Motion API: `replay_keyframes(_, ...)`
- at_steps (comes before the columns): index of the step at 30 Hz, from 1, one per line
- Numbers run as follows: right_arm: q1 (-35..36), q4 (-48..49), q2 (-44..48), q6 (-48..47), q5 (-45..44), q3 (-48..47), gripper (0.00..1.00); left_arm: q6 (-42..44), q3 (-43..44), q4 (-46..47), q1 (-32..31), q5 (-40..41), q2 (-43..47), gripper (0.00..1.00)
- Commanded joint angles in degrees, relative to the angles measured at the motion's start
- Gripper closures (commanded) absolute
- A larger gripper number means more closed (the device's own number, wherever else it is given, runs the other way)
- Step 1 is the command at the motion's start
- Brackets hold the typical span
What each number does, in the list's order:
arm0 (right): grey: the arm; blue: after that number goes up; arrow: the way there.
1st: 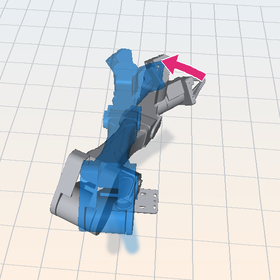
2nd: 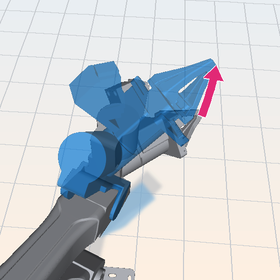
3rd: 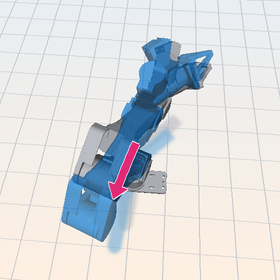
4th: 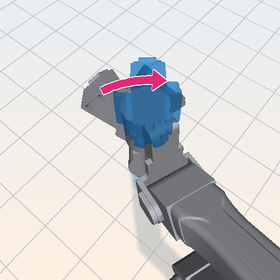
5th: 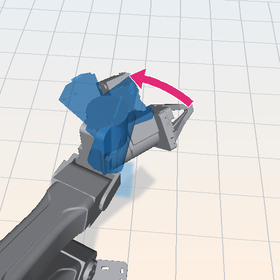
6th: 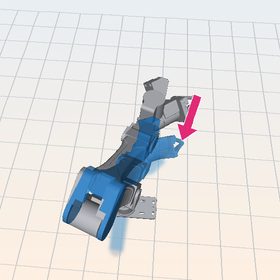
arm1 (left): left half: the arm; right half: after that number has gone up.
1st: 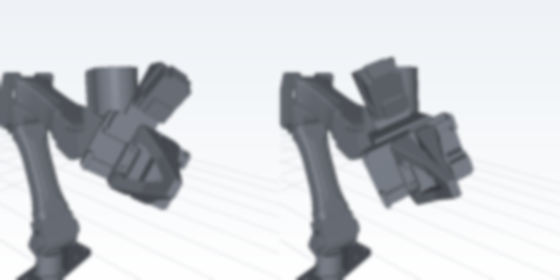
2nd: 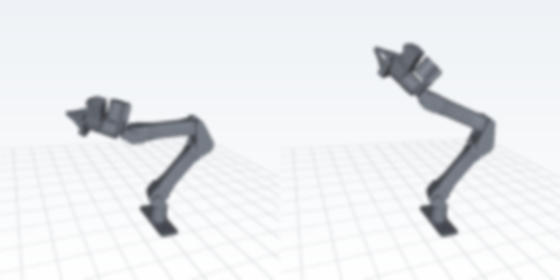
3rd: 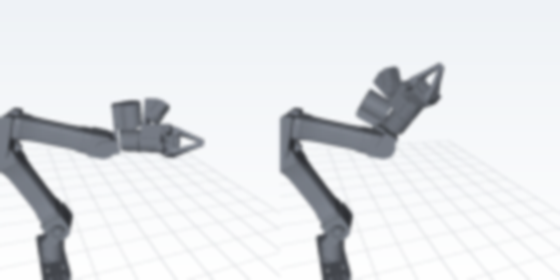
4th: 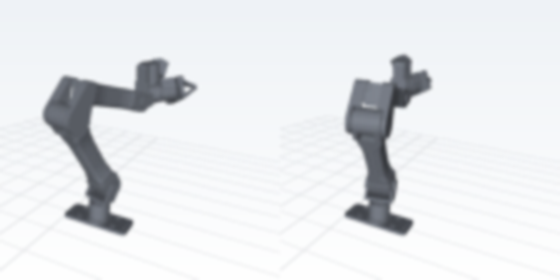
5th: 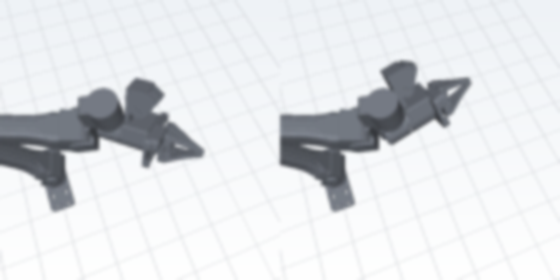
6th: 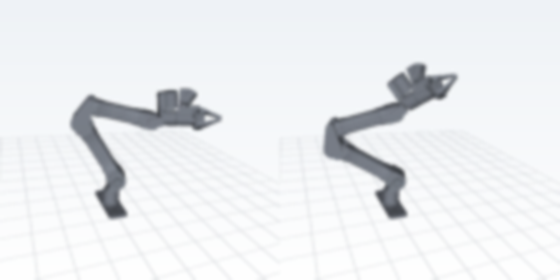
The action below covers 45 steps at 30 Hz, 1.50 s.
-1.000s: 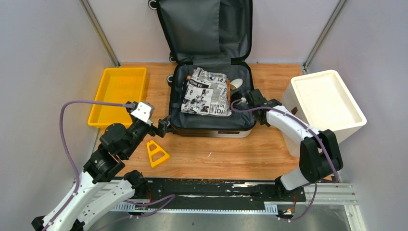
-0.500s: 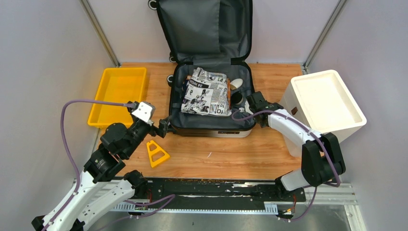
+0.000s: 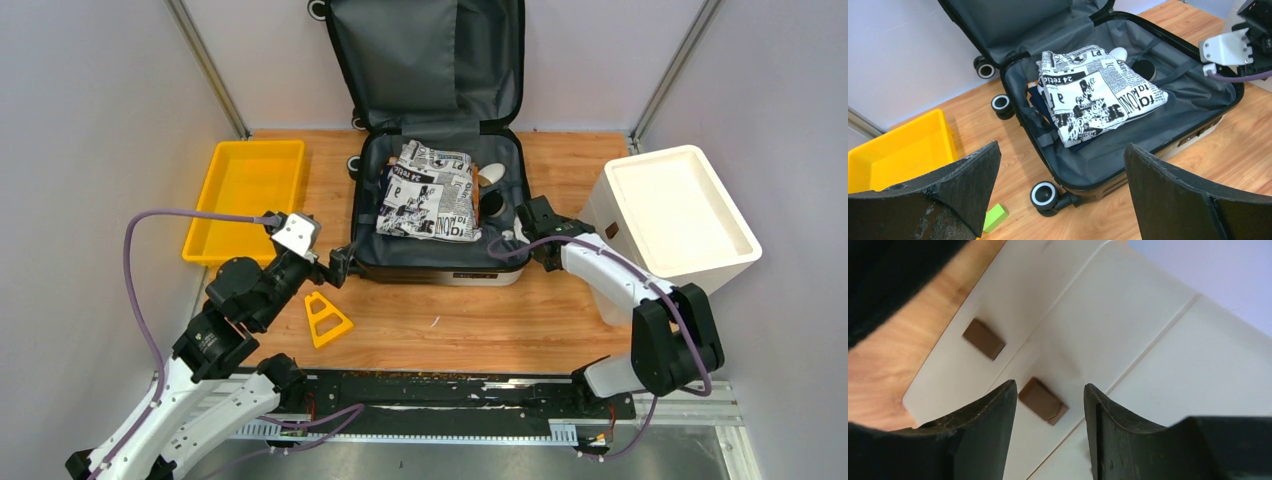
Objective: Open, take out, and arrange the luggage
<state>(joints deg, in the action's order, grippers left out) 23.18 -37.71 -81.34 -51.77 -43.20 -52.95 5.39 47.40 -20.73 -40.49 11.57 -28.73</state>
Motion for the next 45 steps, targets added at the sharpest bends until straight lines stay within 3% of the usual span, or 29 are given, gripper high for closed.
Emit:
replay_keyframes(1,0.77,-12.76,-2.15,2.66,0.64,0.24,0.48,-0.82,0.58,1.81,-0.12,-0.94,0.27,0.00)
replay_keyframes(6,1.39,-13.85,-0.33,2.14,0.62,2.47,0.48,-0.74,0.51,1.90,-0.12,-0.70,0.28,0.00)
replay_keyframes(15,0.11,-5.38,2.80,-5.29,-4.48,5.79,0.48,-0.88,0.59,1.92,-0.12,-1.13,0.38,0.00)
replay_keyframes(22,-1.01,-3.88,1.83,-5.98,-6.59,5.50,0.51,-1.06,0.53,2.03,-0.12,-1.29,1.17,0.00)
replay_keyframes(29,-1.71,-3.86,2.36,-6.37,-7.63,5.33,0.70,-1.26,0.51,2.21,-0.08,-1.62,1.60,0.00)
replay_keyframes(35,-1.82,-3.77,2.61,-6.56,-8.42,5.08,0.99,-1.32,0.50,2.19,-0.12,-1.80,1.81,0.00)
replay_keyframes(40,-0.74,-3.78,2.81,-6.46,-7.95,4.54,1.00,-1.34,0.50,2.23,-0.12,-1.69,1.84,0.00)
replay_keyframes(45,2.26,-3.70,4.37,-2.92,-1.00,1.93,1.00,-1.22,0.42,2.21,-0.12,-1.29,1.66,0.00)
